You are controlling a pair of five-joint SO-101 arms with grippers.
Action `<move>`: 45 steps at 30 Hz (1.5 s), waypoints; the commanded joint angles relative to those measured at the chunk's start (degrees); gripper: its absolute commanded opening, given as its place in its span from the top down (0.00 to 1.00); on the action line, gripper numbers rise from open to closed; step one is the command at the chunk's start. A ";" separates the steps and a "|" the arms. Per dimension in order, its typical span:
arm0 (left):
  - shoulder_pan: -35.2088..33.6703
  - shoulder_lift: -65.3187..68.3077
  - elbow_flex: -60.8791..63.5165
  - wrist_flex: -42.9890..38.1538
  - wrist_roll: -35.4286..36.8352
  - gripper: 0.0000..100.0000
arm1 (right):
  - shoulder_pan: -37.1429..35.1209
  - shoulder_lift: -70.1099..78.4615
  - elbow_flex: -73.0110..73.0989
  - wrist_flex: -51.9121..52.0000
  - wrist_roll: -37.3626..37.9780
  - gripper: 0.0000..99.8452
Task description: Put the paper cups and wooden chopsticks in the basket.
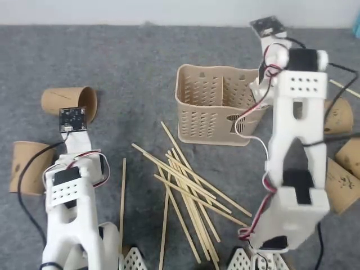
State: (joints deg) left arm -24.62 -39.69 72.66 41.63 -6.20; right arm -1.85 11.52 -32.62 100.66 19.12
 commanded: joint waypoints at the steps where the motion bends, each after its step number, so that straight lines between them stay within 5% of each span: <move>1: -0.09 -1.76 -0.22 -1.23 -0.70 0.96 | 1.63 -11.21 2.11 2.59 -0.79 0.81; 7: -0.09 -1.76 -0.22 -1.23 -0.70 0.96 | 5.58 -26.86 13.98 2.51 -0.44 0.82; 12: -0.09 -1.76 -0.22 -1.14 -0.70 0.96 | 17.45 -33.98 22.59 2.42 3.87 0.82; 26: -0.09 -1.76 -0.22 -1.05 -0.70 0.96 | 51.91 -15.25 28.31 -8.13 19.69 0.82; 45: -0.18 -1.76 -0.13 -0.97 -0.70 0.96 | 55.69 5.23 28.22 -28.53 21.54 0.82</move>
State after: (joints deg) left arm -24.70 -39.69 72.75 41.63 -6.20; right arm 54.68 16.70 -3.69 74.11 40.13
